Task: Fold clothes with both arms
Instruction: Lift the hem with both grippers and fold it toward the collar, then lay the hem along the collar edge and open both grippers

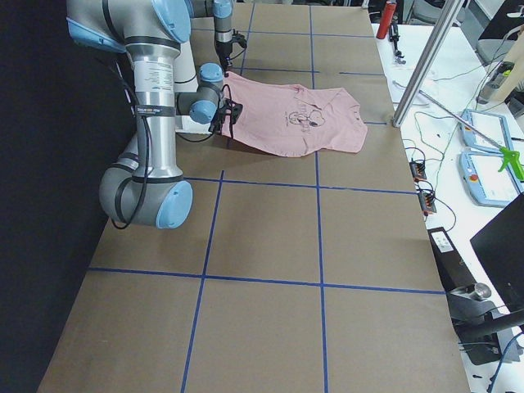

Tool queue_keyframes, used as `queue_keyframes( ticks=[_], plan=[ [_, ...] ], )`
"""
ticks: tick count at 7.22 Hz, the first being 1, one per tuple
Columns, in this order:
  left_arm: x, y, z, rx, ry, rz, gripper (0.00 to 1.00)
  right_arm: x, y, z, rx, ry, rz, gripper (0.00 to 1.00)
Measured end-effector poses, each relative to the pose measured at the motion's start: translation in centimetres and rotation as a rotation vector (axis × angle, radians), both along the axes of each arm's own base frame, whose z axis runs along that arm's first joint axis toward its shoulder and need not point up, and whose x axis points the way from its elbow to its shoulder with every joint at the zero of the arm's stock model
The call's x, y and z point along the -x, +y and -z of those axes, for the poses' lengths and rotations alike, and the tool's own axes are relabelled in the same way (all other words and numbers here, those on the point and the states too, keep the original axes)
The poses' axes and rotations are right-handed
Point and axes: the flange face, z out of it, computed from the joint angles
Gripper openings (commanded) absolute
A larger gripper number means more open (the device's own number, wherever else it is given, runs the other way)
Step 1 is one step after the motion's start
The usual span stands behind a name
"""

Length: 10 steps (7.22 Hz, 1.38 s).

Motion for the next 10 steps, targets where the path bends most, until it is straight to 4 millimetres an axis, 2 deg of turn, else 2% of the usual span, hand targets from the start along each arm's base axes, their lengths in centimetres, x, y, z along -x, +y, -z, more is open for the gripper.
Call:
queue_keyframes(
  ticks=[2,3,4,5,6,7,9,10],
  plan=[
    [3.2,2.6,2.7,0.004,0.021,-0.066,0.0,-2.4,2.9,1.1,0.036,-0.026,0.097,0.0],
    [4.6,3.0,3.4,-0.008,0.031,-0.085,0.0,-2.8,3.7,1.6,0.048,-0.038,0.13,0.0],
    [5.4,2.9,3.7,-0.025,0.034,-0.098,0.0,-3.1,3.9,2.1,0.053,-0.051,0.14,0.0],
    [5.4,2.7,3.7,-0.034,0.029,-0.1,0.0,-3.2,3.0,2.5,0.047,-0.062,0.123,0.0],
    [4.9,2.1,3.4,-0.039,0.015,-0.09,0.0,-2.7,0.6,3.0,0.021,-0.08,0.08,0.0],
    [4.5,0.0,2.9,-0.069,-0.004,-0.067,0.0,-1.8,-3.2,3.5,-0.034,-0.097,0.028,0.0],
    [5.1,-6.8,1.9,-0.176,-0.049,-0.011,0.0,-1.2,-11.7,3.7,-0.189,-0.085,-0.039,0.0],
    [5.1,-10.6,0.9,-0.213,-0.083,0.026,0.0,-0.8,-16.9,3.2,-0.253,-0.052,-0.074,0.0]
  ],
)
